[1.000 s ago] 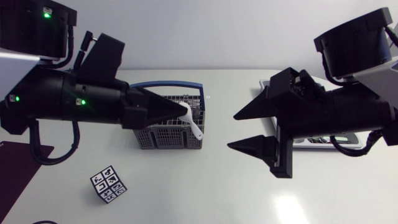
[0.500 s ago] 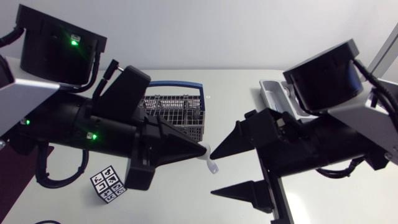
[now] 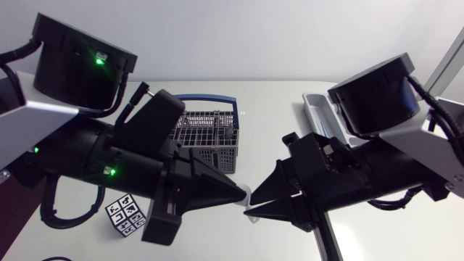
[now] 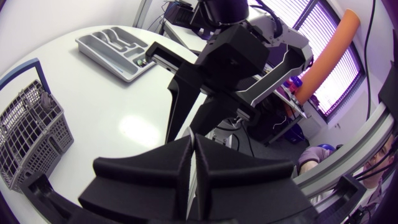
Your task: Transfer all utensils from the basket to the drawer tray.
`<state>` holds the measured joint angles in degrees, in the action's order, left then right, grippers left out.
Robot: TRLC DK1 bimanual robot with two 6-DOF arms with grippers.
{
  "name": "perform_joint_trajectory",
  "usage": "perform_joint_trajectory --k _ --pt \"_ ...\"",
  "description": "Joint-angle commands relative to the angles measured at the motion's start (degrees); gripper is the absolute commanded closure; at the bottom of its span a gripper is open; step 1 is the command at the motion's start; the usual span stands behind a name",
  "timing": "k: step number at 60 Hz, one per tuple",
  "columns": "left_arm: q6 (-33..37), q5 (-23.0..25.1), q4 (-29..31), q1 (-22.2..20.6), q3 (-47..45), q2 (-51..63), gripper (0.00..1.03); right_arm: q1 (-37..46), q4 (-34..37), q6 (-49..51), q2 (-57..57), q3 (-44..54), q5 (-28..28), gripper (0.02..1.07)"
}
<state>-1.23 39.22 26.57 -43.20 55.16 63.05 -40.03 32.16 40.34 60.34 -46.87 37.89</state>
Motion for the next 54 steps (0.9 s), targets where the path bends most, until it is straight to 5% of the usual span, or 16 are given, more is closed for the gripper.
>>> perform_joint_trajectory --k 1,11,15,23,25,40,54 --pt "1.15 0.15 0.06 -0.13 0.04 0.5 1.0 0.04 0.36 0.62 0.66 0.03 0.87 1.02" --pt "1.5 0.15 -0.29 0.05 0.13 -0.03 0.99 0.3 0.62 0.0 0.75 -0.33 0.87 1.02" --pt "1.5 0.15 -0.73 0.13 0.22 -0.29 0.85 0.22 1.15 0.0 0.92 -0.5 0.96 1.02" --pt "1.06 0.15 -1.87 1.19 2.06 -0.38 0.14 -0.05 2.11 0.0 1.36 -0.24 0.96 1.02" --pt "0.97 0.15 -1.87 1.45 2.68 -0.12 0.06 -0.05 2.2 0.0 1.45 -0.15 0.96 1.02" --pt "-3.6 -2.13 -6.26 6.81 4.79 2.08 0.05 4.26 2.38 0.88 1.19 1.61 -2.12 1.02" --pt "-4.21 -9.43 -8.29 11.3 5.58 5.86 0.06 16.21 2.91 5.45 1.28 2.58 -6.95 1.02"
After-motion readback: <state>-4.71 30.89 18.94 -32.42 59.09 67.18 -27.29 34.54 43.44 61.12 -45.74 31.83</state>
